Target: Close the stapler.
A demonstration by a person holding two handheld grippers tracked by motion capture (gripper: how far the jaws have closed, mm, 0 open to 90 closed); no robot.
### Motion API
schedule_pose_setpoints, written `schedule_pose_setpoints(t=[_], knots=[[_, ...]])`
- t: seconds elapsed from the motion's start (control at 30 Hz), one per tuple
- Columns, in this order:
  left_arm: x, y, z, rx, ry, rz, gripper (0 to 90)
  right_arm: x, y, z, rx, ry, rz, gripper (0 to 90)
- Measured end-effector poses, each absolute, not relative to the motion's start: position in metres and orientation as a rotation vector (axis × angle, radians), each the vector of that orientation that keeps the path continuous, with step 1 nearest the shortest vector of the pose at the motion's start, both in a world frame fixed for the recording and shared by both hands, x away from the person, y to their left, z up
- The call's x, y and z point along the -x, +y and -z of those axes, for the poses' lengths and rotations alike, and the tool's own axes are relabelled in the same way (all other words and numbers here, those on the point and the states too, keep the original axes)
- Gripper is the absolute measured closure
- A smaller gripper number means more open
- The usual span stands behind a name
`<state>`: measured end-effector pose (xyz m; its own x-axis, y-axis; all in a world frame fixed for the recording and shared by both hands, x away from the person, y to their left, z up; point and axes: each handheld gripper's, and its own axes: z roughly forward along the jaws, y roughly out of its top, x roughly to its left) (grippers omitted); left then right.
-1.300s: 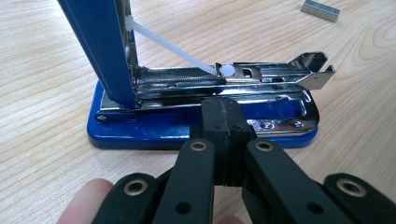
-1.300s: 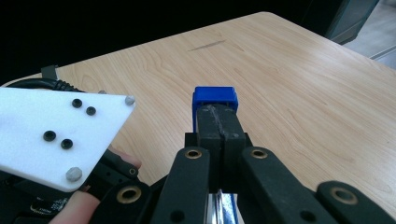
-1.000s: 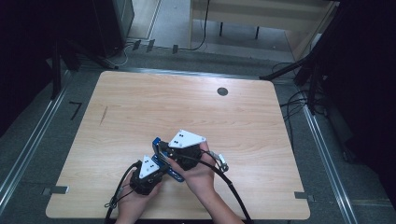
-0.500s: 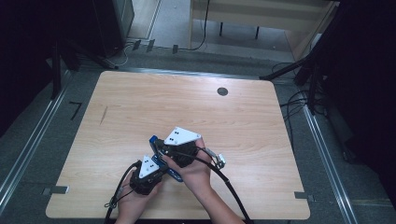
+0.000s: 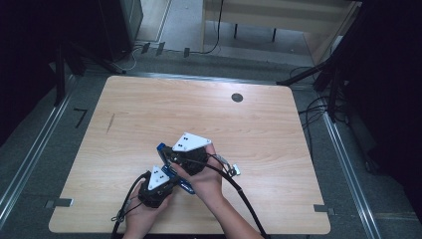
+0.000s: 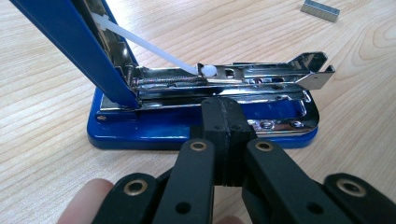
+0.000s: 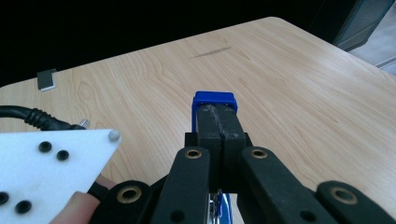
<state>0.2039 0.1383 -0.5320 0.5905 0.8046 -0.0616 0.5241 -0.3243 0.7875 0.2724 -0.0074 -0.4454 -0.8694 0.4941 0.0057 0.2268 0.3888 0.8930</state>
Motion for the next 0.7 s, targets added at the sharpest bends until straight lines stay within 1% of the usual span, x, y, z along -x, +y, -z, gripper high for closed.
schedule_pose_setpoints(t=[0.7], knots=[[-0.204, 0.138, 0.532, -2.007, 1.055, -0.436, 90.0, -0.284, 0.005, 0.448, -0.609, 2.409, -1.468, 90.0]])
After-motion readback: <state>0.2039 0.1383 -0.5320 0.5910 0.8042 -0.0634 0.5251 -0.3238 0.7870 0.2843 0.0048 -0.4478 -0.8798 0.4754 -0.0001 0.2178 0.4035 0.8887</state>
